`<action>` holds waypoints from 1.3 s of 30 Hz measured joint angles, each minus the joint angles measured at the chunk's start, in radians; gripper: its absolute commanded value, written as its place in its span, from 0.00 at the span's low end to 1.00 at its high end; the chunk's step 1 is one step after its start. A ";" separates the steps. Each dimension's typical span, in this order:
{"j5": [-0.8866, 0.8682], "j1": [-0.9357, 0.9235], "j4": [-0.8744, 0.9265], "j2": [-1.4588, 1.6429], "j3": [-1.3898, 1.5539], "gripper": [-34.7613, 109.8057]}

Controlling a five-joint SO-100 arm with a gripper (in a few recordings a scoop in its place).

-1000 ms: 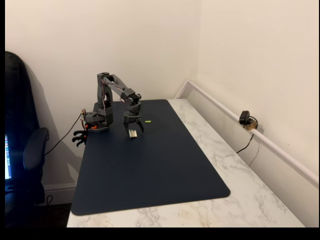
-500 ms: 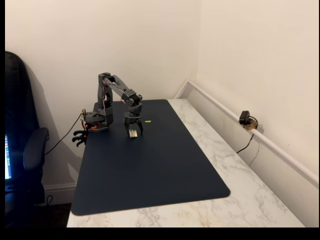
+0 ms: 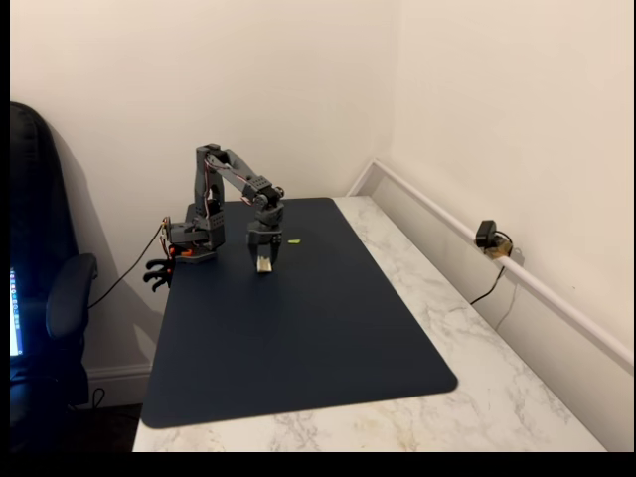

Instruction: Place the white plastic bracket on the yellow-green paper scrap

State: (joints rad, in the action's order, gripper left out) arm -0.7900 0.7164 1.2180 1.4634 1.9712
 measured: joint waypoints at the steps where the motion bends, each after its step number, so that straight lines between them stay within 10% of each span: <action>1: 0.005 -0.008 0.011 0.023 -0.002 0.24; 17: 0.152 -0.356 0.178 0.258 -0.124 0.24; 39: 0.291 -0.736 0.077 -0.156 -0.313 0.24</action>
State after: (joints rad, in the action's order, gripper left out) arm -0.4985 -0.0199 1.2947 1.3070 1.6582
